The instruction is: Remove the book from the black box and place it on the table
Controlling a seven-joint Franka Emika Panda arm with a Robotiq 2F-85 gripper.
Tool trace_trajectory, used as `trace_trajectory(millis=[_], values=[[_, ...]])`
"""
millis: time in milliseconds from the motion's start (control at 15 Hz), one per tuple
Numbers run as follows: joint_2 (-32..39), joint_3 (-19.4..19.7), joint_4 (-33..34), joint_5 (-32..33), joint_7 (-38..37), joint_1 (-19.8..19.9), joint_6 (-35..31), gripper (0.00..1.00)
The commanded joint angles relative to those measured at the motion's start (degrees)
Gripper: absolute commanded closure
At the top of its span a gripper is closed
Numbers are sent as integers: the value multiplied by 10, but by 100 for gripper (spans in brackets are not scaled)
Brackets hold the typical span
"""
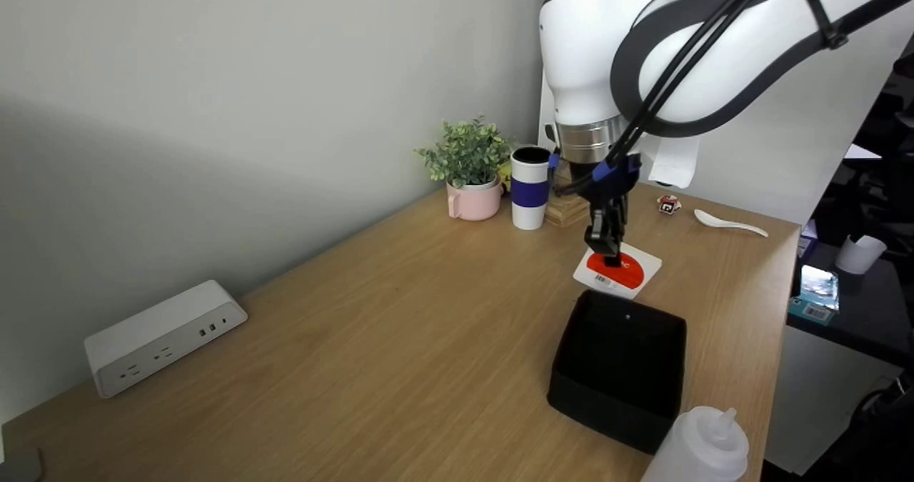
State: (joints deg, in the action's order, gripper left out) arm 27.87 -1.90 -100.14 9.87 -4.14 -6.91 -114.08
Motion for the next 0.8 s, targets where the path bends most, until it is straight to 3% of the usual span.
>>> trace_trajectory(millis=[0, 67, 133, 733], values=[[0, 0, 1, 0, 0, 0, 1, 86], [0, 0, 1, 0, 0, 0, 1, 86], [0, 0, 1, 0, 0, 0, 1, 96], [0, -1, 25, -57, 18, 20, 40, 96]])
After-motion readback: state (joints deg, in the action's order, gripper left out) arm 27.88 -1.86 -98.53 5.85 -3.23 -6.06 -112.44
